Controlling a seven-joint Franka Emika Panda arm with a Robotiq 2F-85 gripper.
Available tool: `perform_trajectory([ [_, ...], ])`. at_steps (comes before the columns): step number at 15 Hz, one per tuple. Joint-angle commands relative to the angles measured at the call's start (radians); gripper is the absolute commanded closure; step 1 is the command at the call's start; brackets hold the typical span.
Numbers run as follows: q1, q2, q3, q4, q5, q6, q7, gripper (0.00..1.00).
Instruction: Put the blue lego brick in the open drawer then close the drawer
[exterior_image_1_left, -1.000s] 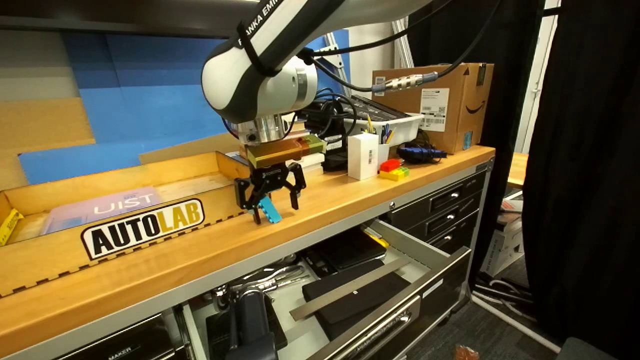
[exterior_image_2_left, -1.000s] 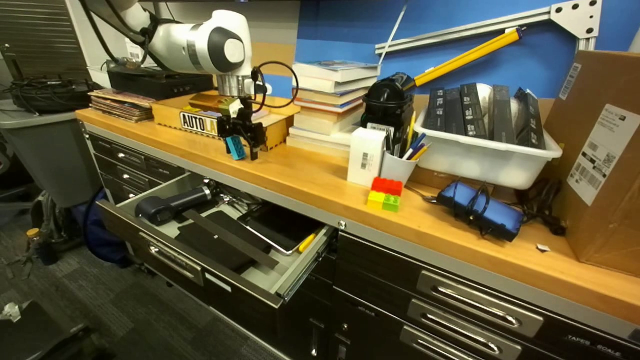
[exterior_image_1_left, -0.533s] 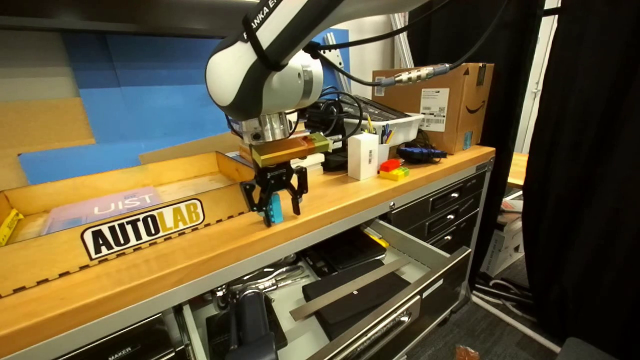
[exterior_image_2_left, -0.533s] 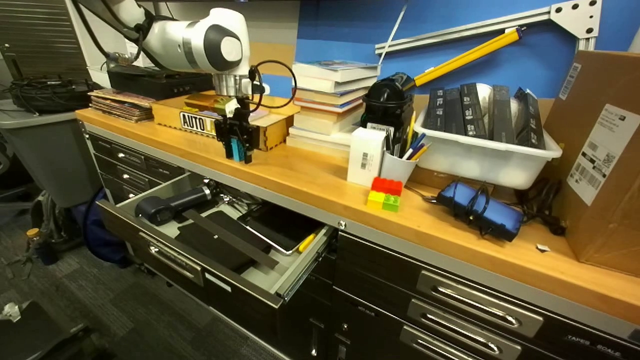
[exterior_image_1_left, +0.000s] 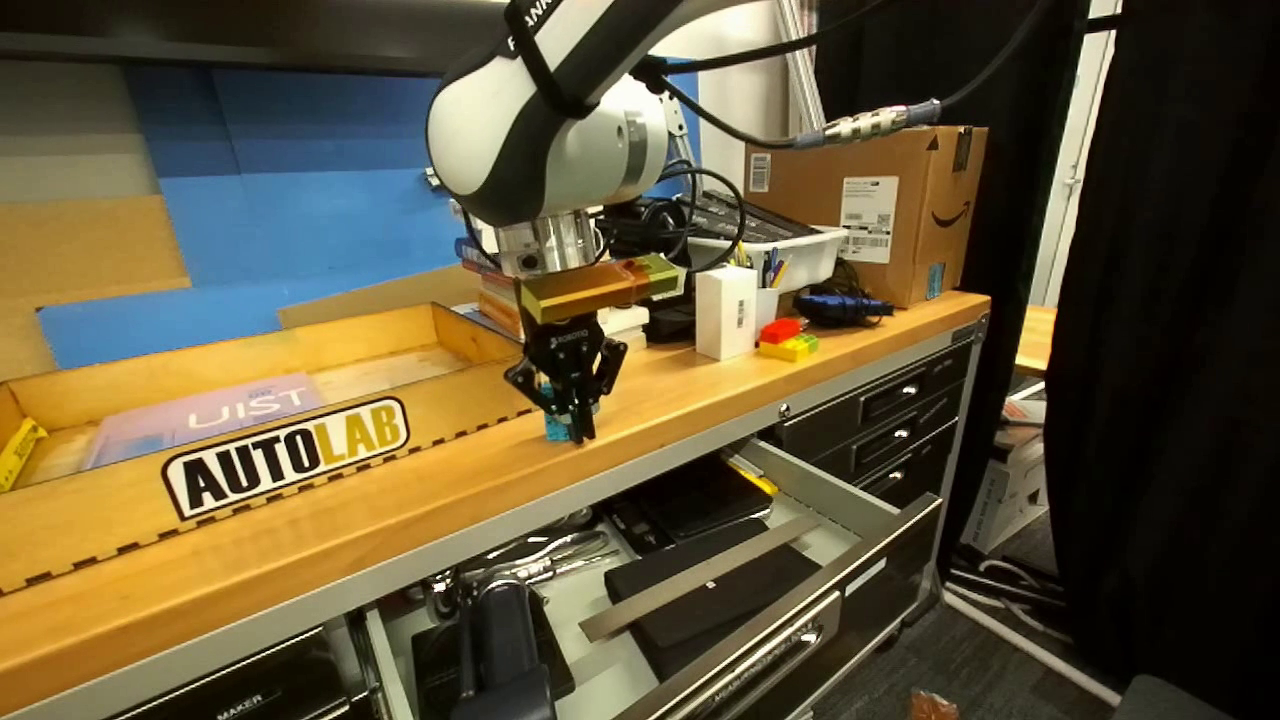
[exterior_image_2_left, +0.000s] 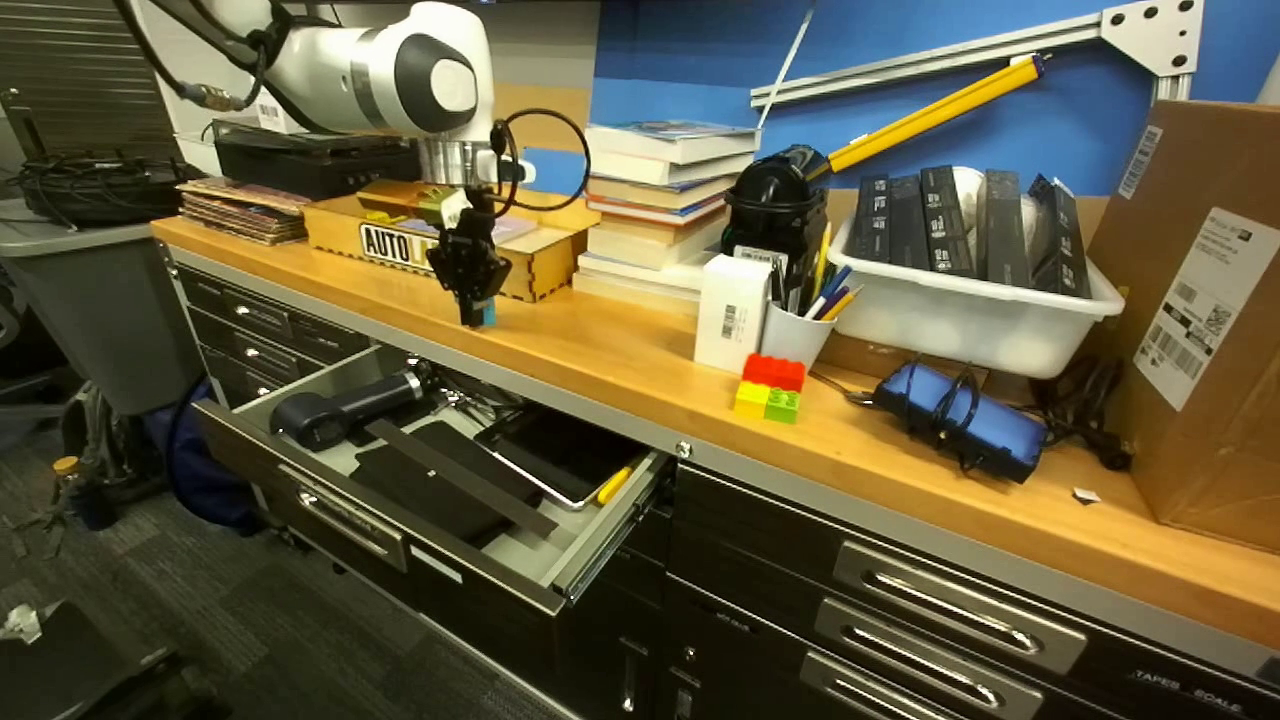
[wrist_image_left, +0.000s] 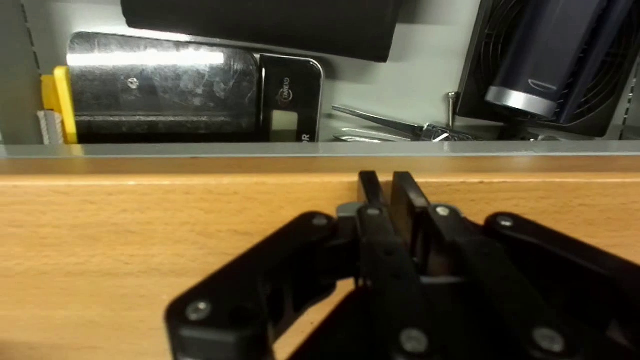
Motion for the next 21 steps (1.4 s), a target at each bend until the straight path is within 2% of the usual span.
perform_trajectory([
  [1,-0.019,-0.064,0.003,-0.049,0.003,0.003,-0.026,0.86],
  [2,-0.020,-0.071,0.002,-0.054,-0.006,0.005,-0.024,0.62],
  [4,-0.027,-0.082,0.003,-0.058,-0.014,0.009,-0.043,0.58],
  [9,-0.025,-0.105,0.002,-0.062,-0.006,0.017,0.013,0.18],
  [11,-0.017,-0.110,0.004,-0.072,-0.009,0.025,0.056,0.05],
  [13,-0.011,-0.105,0.010,-0.072,0.000,0.004,0.085,0.00],
  [17,0.003,-0.090,0.020,-0.076,-0.003,0.009,0.126,0.00],
  [21,0.020,-0.075,0.020,-0.073,-0.018,0.062,0.193,0.00],
])
